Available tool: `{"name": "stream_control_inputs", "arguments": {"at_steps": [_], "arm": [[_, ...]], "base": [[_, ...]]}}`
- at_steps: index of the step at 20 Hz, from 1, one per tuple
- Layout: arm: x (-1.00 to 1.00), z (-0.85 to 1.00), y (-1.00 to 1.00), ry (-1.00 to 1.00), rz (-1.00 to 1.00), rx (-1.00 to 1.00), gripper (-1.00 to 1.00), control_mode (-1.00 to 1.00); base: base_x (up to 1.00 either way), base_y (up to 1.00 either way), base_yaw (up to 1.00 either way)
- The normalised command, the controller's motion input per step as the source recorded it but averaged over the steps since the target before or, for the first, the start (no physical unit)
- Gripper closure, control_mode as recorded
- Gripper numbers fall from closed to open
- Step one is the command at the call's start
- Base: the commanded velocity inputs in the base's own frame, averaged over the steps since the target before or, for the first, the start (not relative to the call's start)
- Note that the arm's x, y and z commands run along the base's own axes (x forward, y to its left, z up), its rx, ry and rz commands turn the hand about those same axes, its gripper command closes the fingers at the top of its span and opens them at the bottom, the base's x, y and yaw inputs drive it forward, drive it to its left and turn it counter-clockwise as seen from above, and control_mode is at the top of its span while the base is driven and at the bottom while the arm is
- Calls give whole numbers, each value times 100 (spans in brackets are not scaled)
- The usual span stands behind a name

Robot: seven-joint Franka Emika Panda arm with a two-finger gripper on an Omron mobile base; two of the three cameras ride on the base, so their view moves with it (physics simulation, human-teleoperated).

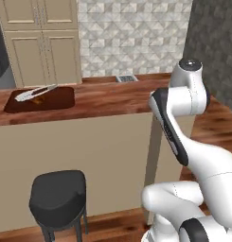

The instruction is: Gather the squash and lemon wedge from the fridge and place them on a tray on the dining counter. Then gather the steak and chicken drumstick from the fridge and place them on the other tray.

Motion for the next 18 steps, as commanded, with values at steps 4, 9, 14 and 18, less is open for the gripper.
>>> {"name": "stream_control_inputs", "arguments": {"at_steps": [4, 9, 14, 18], "arm": [[0, 0, 0, 0, 0, 0, -100, 100], [0, 0, 0, 0, 0, 0, -100, 100], [0, 0, 0, 0, 0, 0, -100, 100], [0, 0, 0, 0, 0, 0, -100, 100]], "base": [[6, -100, -9], [15, -100, -8], [42, -100, -4], [77, -99, 0]]}}
